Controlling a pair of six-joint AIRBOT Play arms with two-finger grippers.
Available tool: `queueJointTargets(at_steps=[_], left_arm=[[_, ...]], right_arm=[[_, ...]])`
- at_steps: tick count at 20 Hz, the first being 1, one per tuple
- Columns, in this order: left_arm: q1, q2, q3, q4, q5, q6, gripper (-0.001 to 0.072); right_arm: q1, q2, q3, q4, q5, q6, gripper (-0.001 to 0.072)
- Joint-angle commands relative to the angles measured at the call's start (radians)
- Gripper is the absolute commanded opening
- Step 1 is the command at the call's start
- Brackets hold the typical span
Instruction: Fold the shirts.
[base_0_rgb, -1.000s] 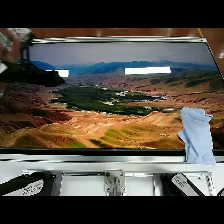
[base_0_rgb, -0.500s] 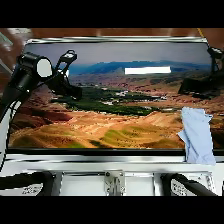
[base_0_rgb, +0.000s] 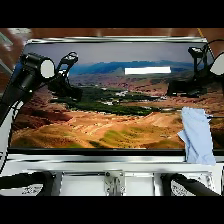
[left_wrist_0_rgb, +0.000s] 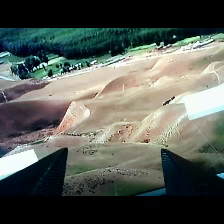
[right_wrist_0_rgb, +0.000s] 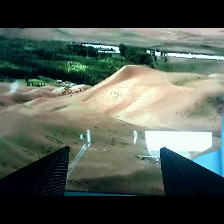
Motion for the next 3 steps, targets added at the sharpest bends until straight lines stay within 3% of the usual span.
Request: queueJointTargets(at_steps=[1,3], left_arm=[[-0.001,-0.001,0.001,0.003,-0.004,-0.001,0.072],[-0.001,-0.001,0.001,0.003,-0.004,-0.001,0.072]], right_arm=[[0.006,0.0,0.001,-0.001,0.0,0.0,0.07],[0.006,0.0,0.001,-0.001,0.0,0.0,0.07]])
